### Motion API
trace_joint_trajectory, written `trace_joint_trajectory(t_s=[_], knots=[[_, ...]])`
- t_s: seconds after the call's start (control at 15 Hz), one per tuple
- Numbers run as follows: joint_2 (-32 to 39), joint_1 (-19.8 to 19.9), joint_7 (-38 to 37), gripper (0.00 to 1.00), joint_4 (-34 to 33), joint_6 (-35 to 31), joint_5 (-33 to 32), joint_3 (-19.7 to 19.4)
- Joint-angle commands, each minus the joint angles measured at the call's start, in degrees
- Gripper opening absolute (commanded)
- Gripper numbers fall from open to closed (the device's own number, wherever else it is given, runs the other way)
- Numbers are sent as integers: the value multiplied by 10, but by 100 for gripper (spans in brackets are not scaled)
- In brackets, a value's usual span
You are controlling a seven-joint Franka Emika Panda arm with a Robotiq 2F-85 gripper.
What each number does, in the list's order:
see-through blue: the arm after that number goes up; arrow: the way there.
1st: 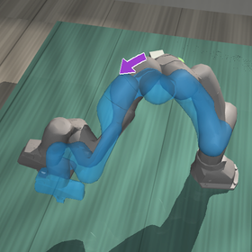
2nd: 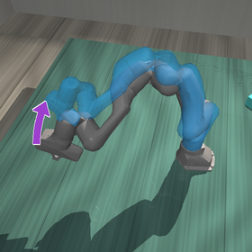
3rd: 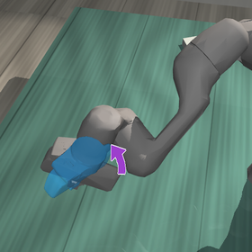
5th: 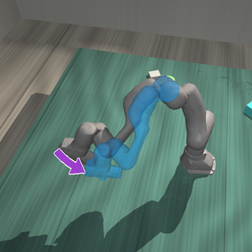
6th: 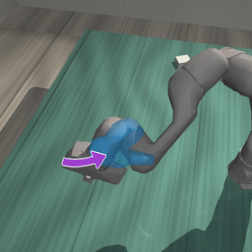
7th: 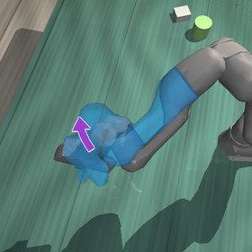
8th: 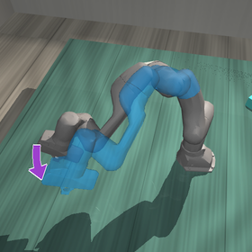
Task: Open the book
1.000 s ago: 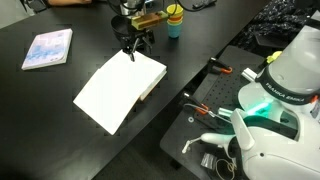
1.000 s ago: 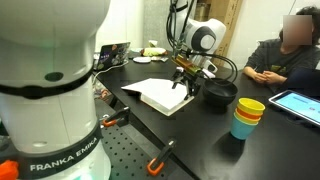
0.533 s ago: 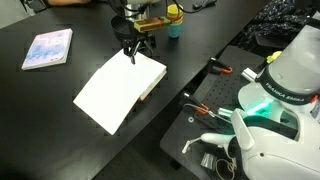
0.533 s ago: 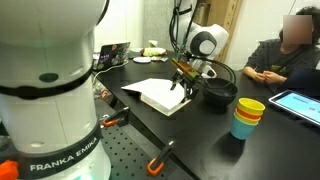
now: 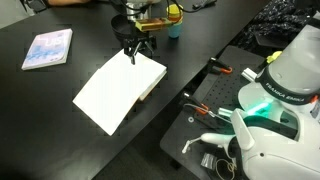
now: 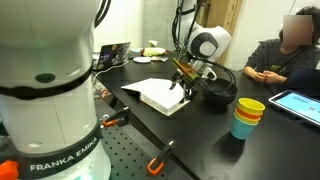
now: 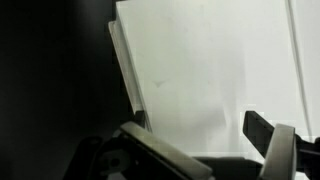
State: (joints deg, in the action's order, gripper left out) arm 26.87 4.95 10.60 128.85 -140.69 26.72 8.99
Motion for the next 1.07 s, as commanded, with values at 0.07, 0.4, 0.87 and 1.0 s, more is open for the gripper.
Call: trace_joint_trajectory(t_s=[0.07, 0.4, 0.87, 1.0], knots=[[-9, 4, 13, 100, -1, 19, 23, 19], [-24, -4, 18, 100, 9, 11, 20, 26], [-61, -36, 21, 100, 26, -11, 8, 54], [-73, -53, 22, 100, 29, -19, -1, 58]])
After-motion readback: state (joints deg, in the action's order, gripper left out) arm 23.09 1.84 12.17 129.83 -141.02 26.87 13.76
